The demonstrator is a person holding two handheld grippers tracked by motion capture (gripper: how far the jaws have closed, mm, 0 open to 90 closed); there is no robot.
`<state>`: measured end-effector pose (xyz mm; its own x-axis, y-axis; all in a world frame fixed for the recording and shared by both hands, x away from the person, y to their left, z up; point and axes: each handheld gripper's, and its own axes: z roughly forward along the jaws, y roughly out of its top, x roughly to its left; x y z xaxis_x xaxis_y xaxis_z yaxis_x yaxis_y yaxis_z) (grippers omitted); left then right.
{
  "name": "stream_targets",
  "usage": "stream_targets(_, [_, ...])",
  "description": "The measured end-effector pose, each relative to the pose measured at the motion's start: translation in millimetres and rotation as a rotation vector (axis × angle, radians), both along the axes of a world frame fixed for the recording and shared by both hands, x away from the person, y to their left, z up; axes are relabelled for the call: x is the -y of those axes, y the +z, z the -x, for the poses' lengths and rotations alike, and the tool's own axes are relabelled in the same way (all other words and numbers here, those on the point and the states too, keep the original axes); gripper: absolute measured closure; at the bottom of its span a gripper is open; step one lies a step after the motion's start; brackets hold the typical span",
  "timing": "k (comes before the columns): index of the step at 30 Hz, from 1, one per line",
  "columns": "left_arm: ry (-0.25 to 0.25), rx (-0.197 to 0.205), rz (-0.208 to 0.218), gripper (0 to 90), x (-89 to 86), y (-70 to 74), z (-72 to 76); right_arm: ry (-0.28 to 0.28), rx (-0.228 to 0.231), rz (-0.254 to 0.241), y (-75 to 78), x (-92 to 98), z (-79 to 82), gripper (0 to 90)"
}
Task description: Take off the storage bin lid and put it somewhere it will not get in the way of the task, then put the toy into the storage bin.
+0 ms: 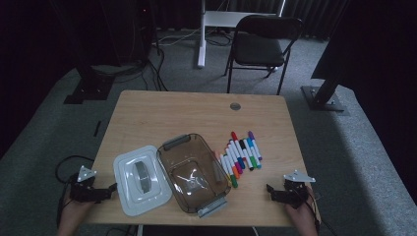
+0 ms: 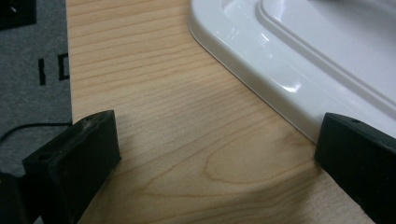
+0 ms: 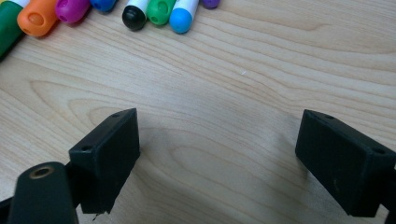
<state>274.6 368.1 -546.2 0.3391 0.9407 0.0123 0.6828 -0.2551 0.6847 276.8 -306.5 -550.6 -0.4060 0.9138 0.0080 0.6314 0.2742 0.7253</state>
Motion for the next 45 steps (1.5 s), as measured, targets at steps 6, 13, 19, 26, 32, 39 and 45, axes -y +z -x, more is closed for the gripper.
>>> stream_targets(6, [0.021, -0.002, 0.0, 0.5, 0.1, 0.0, -1.7, 0.0, 0.0, 0.0, 0.0, 0.0, 0.0, 13.4])
stream_targets(13, [0.135, -0.001, 0.002, 0.5, 5.9, 0.0, -3.4, 0.003, -0.002, 0.0, -0.1, 0.0, -0.1, 12.4])
stream_targets(19, [0.119, 0.0, 0.002, 0.5, 5.1, 0.0, -3.8, 0.007, -0.003, 0.001, -0.1, -0.3, -0.2, 12.1])
stream_targets(26, [0.098, 0.001, 0.003, 0.5, 4.1, 0.0, -4.1, 0.013, -0.01, 0.002, 0.7, 0.0, 2.1, 13.0])
stream_targets(32, [0.089, 0.0, 0.0, 0.5, 3.7, 0.1, -4.5, 0.016, -0.079, 0.004, 8.0, -1.6, 1.8, 14.9])
stream_targets(39, [0.074, 0.0, 0.0, 0.6, 3.2, 0.0, -4.5, 0.004, -0.074, 0.007, 19.9, -8.1, -8.3, 16.4])
stream_targets(45, [0.071, 0.0, 0.001, 0.6, 3.1, 0.0, -4.4, -0.048, -0.022, -0.005, 39.5, -17.4, -28.6, 25.6])
